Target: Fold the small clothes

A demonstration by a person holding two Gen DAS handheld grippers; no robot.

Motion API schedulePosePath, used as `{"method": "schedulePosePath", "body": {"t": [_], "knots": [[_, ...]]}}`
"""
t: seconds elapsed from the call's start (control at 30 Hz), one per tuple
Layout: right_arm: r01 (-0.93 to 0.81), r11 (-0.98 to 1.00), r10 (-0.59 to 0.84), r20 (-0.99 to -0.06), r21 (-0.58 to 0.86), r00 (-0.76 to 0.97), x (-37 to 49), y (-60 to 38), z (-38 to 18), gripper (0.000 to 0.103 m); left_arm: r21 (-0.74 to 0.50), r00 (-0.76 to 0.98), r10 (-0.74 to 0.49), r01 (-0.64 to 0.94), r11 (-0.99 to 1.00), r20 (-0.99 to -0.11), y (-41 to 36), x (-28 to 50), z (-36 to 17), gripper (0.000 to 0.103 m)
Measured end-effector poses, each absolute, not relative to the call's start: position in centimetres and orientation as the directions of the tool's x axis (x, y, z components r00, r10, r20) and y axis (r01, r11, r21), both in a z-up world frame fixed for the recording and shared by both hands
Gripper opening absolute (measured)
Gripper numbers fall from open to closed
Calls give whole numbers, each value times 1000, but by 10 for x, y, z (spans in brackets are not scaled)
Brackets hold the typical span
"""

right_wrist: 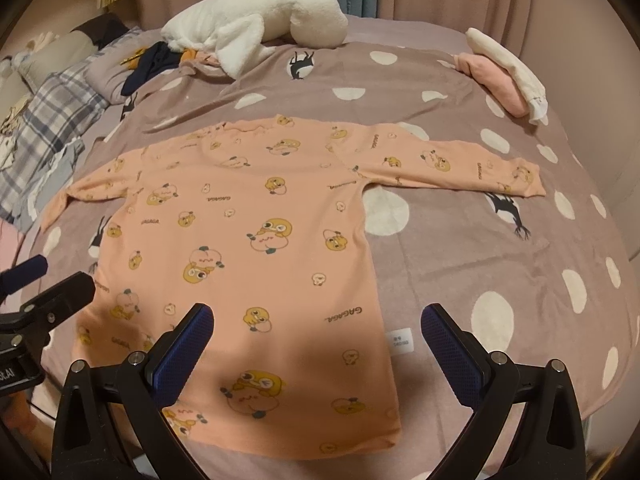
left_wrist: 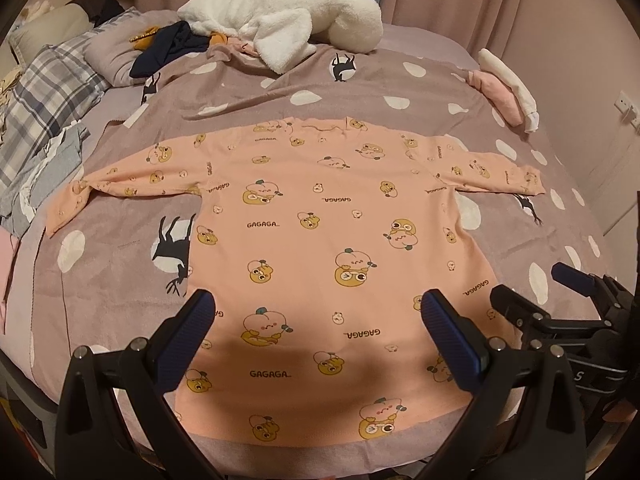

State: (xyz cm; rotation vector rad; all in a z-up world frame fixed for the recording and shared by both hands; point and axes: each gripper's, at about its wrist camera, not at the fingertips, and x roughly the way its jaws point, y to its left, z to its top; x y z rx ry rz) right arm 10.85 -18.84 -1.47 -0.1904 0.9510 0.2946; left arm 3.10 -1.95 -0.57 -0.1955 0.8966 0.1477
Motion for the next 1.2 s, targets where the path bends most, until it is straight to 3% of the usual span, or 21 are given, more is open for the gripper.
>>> {"method": "schedulePosePath", "body": {"t": [0.17,1.2], "knots": [[-342,939,165,-830,-33,532,109,-186,-18,103,-57,618,89,-213,975,-781,-23,30,-6,103],[-385,922,188,-831,-34,523,107,-169,-19,103,-50,588,79,-200,978,-805,-22,30,-12,103]]}}
